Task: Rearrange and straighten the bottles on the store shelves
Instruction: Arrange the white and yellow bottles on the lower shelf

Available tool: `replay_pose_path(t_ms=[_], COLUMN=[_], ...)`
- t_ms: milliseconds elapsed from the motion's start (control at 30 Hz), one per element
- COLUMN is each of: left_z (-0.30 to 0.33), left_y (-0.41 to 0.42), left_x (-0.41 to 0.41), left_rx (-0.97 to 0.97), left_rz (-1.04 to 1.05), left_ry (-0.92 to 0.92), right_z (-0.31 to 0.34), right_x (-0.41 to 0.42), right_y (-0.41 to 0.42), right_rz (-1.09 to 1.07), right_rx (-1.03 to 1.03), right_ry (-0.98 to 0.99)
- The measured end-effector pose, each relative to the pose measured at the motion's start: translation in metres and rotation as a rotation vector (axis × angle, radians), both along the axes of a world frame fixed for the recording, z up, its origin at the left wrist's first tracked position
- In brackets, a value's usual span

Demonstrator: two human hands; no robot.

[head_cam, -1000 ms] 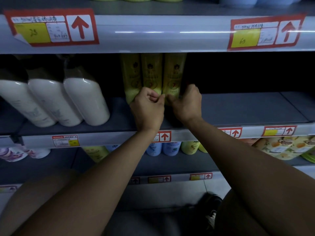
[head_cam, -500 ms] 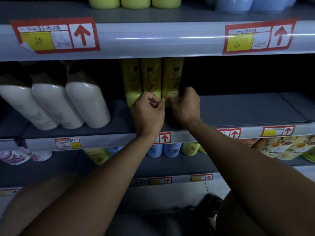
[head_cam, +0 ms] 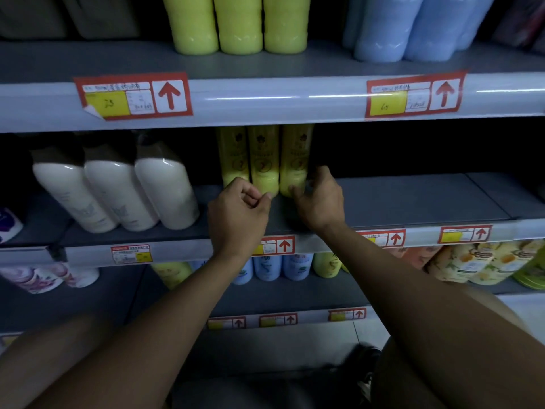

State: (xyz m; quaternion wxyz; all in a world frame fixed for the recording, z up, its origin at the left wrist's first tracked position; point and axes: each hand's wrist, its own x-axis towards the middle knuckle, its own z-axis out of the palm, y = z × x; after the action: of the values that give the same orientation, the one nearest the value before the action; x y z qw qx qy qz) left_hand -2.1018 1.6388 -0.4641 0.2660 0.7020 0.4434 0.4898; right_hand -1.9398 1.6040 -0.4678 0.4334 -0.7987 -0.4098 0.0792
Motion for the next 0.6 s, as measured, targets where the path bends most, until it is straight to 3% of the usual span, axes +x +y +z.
replay_pose_path(t_ms=[267,600], left_z=[0.010,0.026], left_y=[-0.019,-0.052], left_x=[-0.041,-0.079], left_rx=[-0.035,-0.016], left_rz=[-0.100,-0.110], left_ry=[0.089,0.075], right_z=[0.006,0.027], right_x=[-0.012,-0.052], right_y=[-0.037,-0.085], right_rz=[0.066,0.203], right_rx=[0.071,0.215], right_ry=[-0.056,-0.169])
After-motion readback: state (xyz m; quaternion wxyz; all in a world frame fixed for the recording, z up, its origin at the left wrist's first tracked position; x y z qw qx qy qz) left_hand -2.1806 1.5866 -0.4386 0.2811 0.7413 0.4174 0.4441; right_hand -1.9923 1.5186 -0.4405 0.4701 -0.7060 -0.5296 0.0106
